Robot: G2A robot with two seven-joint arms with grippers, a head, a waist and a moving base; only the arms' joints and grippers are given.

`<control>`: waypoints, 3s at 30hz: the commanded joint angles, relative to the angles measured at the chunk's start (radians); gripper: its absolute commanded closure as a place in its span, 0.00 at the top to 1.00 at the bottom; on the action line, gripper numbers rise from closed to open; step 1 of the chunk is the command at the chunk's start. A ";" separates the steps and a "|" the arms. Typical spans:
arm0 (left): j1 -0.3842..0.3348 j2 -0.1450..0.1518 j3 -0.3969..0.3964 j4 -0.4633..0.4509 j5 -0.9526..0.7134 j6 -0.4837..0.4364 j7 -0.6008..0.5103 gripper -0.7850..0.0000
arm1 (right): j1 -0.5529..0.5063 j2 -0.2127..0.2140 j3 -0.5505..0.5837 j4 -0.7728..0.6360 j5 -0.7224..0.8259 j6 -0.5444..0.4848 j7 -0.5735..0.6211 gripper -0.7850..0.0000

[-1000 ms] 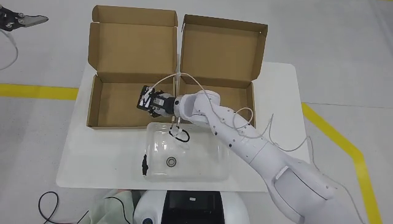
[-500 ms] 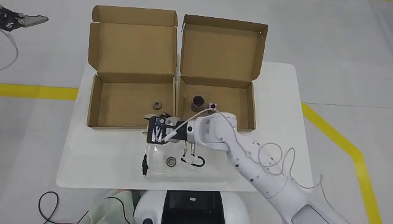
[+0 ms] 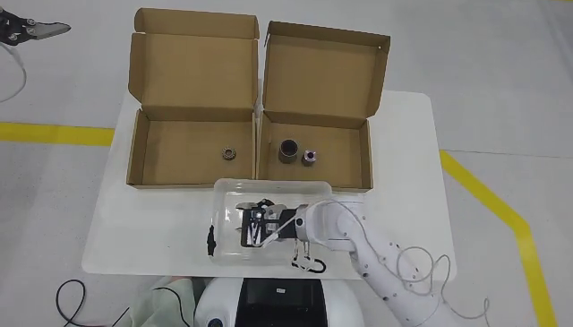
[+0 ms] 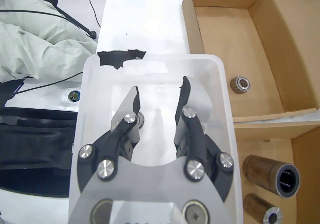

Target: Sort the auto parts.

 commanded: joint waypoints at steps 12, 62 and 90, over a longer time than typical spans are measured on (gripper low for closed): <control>0.000 0.000 0.000 0.000 0.000 0.000 0.000 1.00 | 0.000 0.010 -0.057 0.039 -0.070 0.022 0.083 0.40; 0.000 0.000 0.000 0.000 0.000 0.000 0.000 1.00 | 0.082 0.005 -0.156 0.141 -0.180 0.191 -0.045 0.00; 0.000 0.000 0.000 0.000 0.000 0.000 0.000 1.00 | 0.034 0.067 0.075 -0.005 -0.006 0.128 -0.580 0.00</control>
